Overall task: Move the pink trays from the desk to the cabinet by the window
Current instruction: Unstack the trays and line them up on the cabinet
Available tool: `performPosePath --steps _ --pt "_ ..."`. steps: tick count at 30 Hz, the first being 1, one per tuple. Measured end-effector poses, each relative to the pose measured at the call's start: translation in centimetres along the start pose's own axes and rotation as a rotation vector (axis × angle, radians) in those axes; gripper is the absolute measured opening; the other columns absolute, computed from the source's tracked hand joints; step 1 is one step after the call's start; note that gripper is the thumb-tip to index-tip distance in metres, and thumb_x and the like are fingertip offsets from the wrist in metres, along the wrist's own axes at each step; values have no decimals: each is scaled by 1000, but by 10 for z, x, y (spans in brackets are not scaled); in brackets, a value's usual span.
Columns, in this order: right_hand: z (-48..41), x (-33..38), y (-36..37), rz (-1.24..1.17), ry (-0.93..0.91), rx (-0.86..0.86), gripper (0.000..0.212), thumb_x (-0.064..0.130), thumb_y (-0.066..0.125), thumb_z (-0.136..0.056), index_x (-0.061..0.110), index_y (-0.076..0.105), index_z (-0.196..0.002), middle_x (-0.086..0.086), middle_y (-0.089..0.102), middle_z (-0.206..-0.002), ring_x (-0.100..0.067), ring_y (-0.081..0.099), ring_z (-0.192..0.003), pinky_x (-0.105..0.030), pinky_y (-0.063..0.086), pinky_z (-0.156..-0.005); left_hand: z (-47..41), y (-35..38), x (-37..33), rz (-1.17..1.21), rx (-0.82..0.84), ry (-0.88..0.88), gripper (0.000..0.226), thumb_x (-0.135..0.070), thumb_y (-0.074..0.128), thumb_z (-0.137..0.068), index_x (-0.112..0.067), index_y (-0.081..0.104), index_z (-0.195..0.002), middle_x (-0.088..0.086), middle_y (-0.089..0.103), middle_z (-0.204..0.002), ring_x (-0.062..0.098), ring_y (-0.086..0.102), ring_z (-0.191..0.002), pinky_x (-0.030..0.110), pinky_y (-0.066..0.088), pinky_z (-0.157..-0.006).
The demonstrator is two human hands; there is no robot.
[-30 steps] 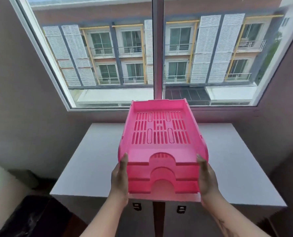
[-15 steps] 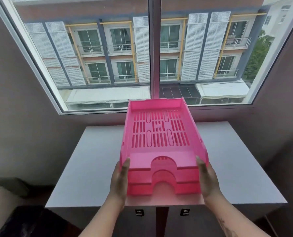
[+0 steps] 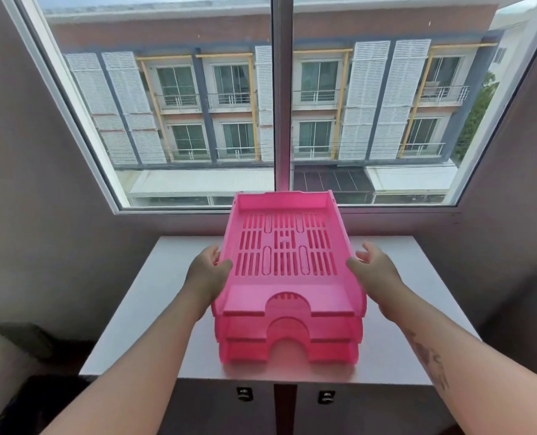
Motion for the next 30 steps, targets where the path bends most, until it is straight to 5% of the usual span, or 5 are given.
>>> performPosePath --steps 3,6,14,20,30 --pt "6 2 5 2 -34 0 29 6 49 -93 25 66 -105 -6 68 -119 -29 67 -98 -44 55 -88 1 2 3 -11 -41 17 27 -5 47 -95 -24 64 -103 1 74 -98 29 71 -99 48 59 -88" --pt "11 12 9 14 -74 -62 32 5 47 -89 28 62 -73 -10 75 -96 -35 71 -92 -55 57 -84 1 -5 1 26 -84 24 31 -3 45 -94 -16 68 -112 4 73 -101 29 71 -98 45 60 -86" --pt "33 51 78 85 -246 -6 34 6 53 -89 7 66 -120 -15 72 -101 -29 69 -83 -41 59 -66 12 -81 28 89 -213 45 35 -3 42 -97 -26 62 -114 -7 71 -91 24 72 -84 44 62 -74" --pt "52 83 172 89 -348 187 29 7 54 -91 5 61 -120 -19 69 -97 -33 65 -72 -58 58 -64 35 -168 64 134 -403 -22 35 0 38 -99 -19 61 -118 -8 66 -85 10 63 -73 28 51 -61" --pt "55 85 272 160 -263 209 32 3 43 -92 6 61 -118 -11 65 -97 -32 63 -78 -43 57 -67 30 -213 128 172 -486 -104 44 2 37 -98 -8 57 -136 1 69 -101 21 67 -90 28 53 -64"
Point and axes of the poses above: each hand's wrist, its own z-axis away from the middle knuckle, its own y-axis out of the palm, x = y × z, the point moved 2 cm from there along -z, towards the middle knuckle
